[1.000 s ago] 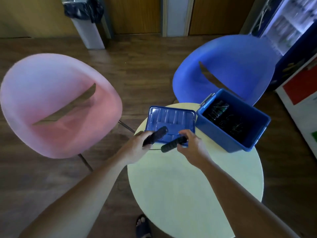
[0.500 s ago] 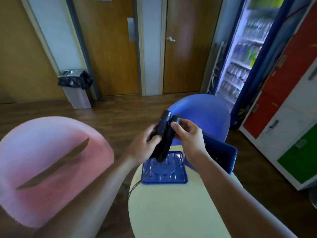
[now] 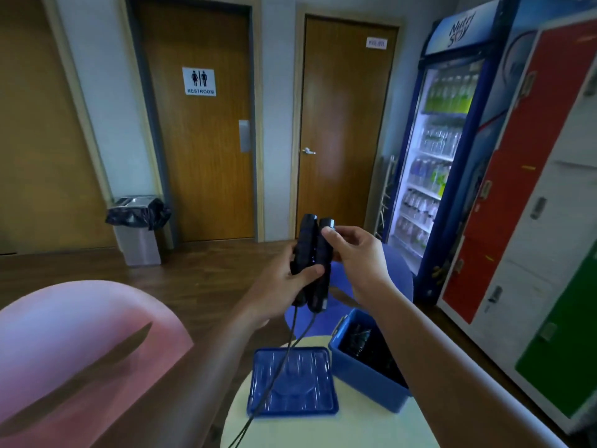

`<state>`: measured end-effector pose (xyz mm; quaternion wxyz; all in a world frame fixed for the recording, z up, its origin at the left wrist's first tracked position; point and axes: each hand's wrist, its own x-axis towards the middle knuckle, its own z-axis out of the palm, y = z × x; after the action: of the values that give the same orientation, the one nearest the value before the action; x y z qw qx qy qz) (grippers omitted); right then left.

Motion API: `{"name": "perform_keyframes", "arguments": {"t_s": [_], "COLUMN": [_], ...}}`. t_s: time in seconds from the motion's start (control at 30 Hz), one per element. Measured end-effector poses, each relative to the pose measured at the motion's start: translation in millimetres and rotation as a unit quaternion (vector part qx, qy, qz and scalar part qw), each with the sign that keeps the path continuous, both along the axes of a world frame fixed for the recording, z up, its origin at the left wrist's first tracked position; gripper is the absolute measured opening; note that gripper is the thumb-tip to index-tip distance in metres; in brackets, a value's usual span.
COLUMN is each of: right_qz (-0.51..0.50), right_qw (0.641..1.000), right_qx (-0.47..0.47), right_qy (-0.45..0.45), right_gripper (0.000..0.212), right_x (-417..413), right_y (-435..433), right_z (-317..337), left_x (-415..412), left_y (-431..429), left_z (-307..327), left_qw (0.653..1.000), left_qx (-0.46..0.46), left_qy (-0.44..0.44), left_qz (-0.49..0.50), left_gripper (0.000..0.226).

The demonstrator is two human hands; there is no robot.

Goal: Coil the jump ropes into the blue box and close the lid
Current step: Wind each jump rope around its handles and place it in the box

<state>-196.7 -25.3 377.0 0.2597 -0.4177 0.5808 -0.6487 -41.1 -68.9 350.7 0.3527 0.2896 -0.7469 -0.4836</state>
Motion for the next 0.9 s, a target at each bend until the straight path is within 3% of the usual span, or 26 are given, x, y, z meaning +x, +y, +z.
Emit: {"name": "perform_keyframes", "arguments": {"t_s": [0.13,0.27,0.43,0.67,0.9], "right_qz": [0.058,0.115,0.118,0.123,0.126], "right_qw": [0.995,0.993,0.988,0.98,0.984], "right_qx": [0.028,0.028,0.006,0.011,-0.007], "right_qy": [0.071,-0.015,-0.098,-0.154,-0.127], "right_gripper": [0.024,0.031,0.029,0.032,0.028], "right_x": [-12,-12,-16,-32,-44], "right_y": [9,17,16,18,18], "right_z": [2,-7,3,10,15], "left_x": [-21,-50,-79,-101,-113], "left_y": [0,5,14,17,16], "left_z": [20,38,45,51,59], "left_qw": [0.998,0.992,0.981,0.979,0.985], "left_qx": [-0.002,-0.028,0.006,0.016,0.014], "left_qy": [0.046,0.061,0.115,0.149,0.112], "left_qz": [0.043,0.105,0.155,0.137,0.133], "left_gripper": [0.031,0.03,0.03,0.028,0.038]}}
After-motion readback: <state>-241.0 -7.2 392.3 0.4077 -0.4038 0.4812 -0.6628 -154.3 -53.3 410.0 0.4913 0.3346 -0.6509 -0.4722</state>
